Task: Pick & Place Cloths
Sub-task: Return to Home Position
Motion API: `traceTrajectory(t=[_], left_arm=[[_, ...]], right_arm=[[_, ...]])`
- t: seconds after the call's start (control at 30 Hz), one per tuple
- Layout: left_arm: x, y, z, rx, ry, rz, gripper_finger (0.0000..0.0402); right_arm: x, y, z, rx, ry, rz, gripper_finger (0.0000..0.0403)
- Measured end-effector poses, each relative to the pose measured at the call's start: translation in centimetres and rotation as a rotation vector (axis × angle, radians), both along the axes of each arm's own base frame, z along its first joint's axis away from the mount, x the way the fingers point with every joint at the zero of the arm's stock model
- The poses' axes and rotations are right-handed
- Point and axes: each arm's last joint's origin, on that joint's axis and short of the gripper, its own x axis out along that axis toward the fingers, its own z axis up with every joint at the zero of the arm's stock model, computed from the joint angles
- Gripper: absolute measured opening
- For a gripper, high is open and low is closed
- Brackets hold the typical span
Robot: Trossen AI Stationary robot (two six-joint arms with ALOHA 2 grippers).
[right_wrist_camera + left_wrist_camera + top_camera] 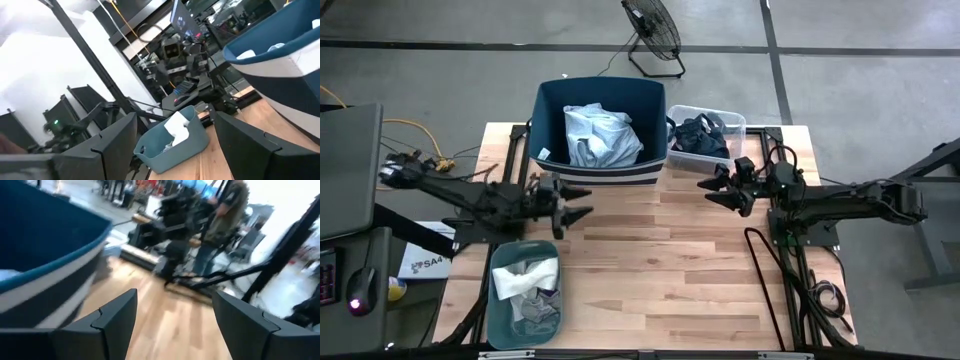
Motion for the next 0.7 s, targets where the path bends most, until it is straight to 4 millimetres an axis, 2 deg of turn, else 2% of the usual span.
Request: traceTrajectory(t=[0.1,0.2,0.4,0.7], left_arm=[[-1.3,1.3,0.3,0.022,0.009,0.018,0.0255],[-3.5,2.4,0.6,0.022,-0.004,0.058,0.0255],[-6.8,3.4,-2.2,-0.04,-0.09,0.086,0.0255],[-7.4,3.5,-6.6,-0.105,-0.077,0.092,0.0255]], right_arm=[[0.0,0.0,0.0,0.004,0.002,0.008,0.0259],[0.0,0.1,0.0,0.0,-0.001,0.03,0.0259],[-0.2,0.2,0.4,-0.03,-0.036,0.064,0.0259],[-0.6,0.2,0.8,-0.033,-0.056,0.073,0.0259]])
